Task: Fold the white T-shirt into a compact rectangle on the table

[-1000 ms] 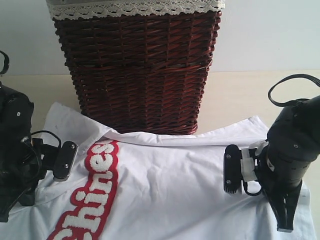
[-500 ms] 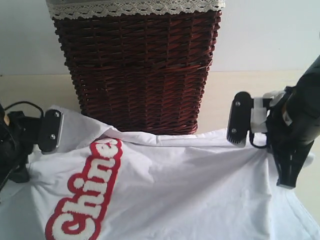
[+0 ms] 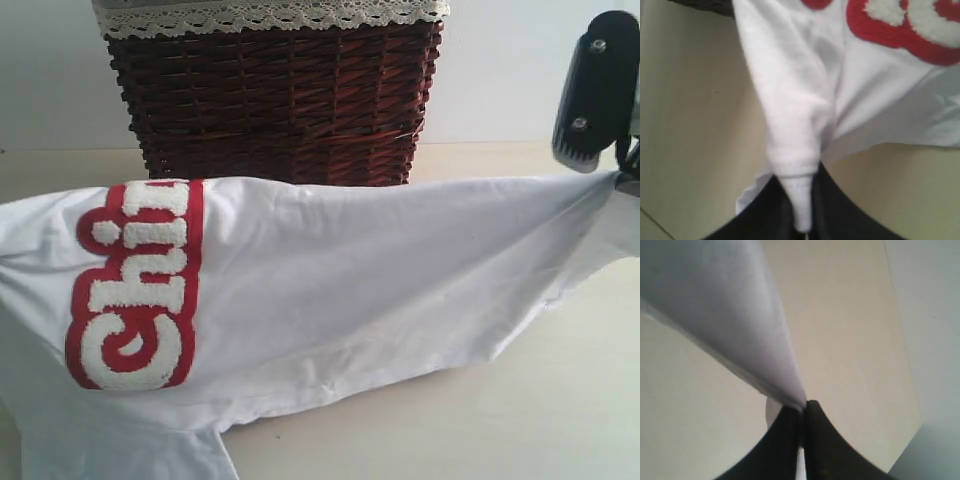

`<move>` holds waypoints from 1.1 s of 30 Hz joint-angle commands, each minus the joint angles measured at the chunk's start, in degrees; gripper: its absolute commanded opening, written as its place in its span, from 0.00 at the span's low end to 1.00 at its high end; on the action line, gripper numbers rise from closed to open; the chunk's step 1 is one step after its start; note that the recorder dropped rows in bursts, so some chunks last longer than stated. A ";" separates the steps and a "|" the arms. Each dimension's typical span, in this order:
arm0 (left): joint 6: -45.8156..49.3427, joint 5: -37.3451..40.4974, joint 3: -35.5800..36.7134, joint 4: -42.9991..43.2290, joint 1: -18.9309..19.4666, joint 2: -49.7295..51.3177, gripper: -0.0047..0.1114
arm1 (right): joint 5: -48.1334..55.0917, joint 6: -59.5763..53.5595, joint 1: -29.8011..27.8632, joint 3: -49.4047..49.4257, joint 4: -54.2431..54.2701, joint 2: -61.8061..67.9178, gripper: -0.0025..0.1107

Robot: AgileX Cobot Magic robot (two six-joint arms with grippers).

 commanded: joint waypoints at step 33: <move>-23.04 14.11 -4.11 -9.26 -16.91 -33.90 0.04 | 17.25 9.86 7.72 8.07 20.50 -34.04 0.02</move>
